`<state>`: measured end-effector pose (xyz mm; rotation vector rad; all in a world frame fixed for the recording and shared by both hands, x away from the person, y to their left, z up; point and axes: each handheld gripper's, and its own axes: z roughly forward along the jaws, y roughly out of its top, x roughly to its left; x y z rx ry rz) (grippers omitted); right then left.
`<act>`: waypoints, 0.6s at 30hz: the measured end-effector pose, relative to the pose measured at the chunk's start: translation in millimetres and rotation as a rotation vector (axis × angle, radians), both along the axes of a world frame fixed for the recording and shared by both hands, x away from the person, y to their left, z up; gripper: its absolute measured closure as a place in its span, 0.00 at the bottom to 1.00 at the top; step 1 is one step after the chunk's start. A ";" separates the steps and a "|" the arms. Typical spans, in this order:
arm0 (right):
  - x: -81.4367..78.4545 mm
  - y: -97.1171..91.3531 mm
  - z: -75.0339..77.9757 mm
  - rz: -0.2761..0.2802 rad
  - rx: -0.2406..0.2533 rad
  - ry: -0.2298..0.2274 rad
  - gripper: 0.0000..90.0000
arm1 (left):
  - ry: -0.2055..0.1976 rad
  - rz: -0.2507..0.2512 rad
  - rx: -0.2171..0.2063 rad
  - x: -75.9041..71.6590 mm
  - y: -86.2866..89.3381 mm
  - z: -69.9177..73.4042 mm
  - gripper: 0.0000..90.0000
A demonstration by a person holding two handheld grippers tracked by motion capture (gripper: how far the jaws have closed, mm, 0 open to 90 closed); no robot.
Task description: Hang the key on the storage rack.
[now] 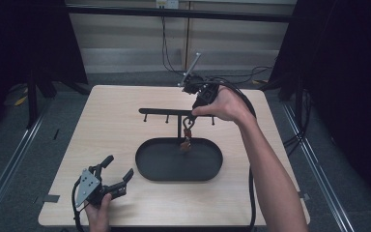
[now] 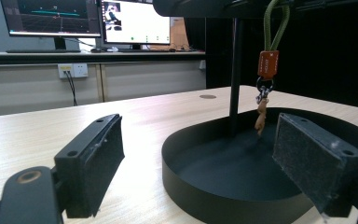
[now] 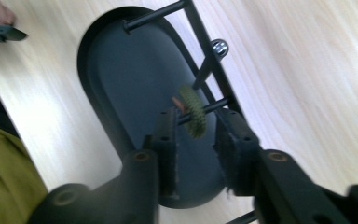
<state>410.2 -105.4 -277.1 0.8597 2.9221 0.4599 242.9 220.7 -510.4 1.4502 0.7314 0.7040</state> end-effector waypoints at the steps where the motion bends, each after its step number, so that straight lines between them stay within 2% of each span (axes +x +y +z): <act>1: -1.7 -1.7 0.4 -0.015 0.007 0.006 0.72 | 0.002 -0.001 0.005 -0.1 0.3 0.0 0.18; 3: -5.5 -6.0 1.2 -0.017 0.021 -0.011 0.69 | 0.001 -0.002 0.012 -0.1 0.8 0.1 0.18; 6: -12.4 -11.4 1.3 -0.009 0.069 0.010 0.64 | 0.000 -0.003 0.011 -0.1 0.8 0.0 0.18; 11: -23.9 -19.6 0.5 -0.016 0.132 0.008 0.61 | 0.002 -0.003 0.016 -0.2 1.1 0.2 0.18; 14: -32.9 -22.9 -1.0 -0.012 0.137 -0.004 0.60 | 0.002 -0.003 0.015 -0.2 1.1 0.2 0.18; 15: -36.2 -23.7 -2.4 -0.001 0.153 -0.003 0.60 | 0.003 -0.003 0.016 -0.2 1.1 0.2 0.18; 18: -43.9 -24.6 -6.2 0.002 0.165 -0.027 0.61 | 0.002 -0.003 0.015 -0.2 1.1 0.2 0.18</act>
